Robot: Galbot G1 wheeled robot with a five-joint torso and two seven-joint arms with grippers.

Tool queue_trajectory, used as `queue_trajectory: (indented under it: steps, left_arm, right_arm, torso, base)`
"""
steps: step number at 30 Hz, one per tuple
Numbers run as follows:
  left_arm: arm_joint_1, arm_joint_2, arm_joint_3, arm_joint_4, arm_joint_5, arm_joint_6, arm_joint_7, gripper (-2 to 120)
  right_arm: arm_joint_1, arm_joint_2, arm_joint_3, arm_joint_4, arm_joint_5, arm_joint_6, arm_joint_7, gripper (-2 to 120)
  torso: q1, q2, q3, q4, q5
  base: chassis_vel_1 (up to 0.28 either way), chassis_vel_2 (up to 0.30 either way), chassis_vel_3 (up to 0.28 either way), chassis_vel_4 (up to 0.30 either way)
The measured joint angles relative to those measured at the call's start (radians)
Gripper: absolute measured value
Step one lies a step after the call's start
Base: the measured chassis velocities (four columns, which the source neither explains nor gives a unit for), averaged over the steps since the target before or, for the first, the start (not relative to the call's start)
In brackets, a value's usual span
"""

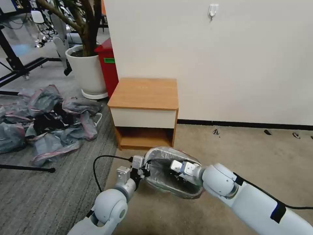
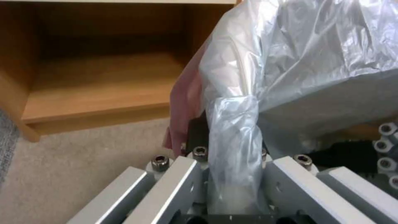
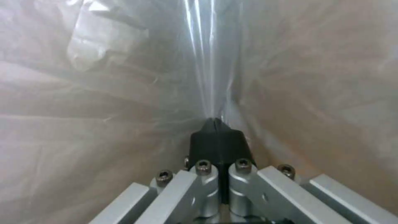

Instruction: Pick up the garbage bag from the table and place it over the trash can.

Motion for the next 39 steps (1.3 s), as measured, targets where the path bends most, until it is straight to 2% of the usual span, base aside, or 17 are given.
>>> queue_trajectory:
  steps: [39]
  left_arm:
    - [-0.001,-0.001,0.012,0.012,0.002,-0.011,-0.008,3]
  right_arm:
    - [-0.003,0.089,0.001,-0.115,-0.059,0.000,0.038,0]
  torso:
    - [0.000,0.000,0.000,0.0000,0.0000]
  base:
    - [0.000,0.000,0.000,0.000]
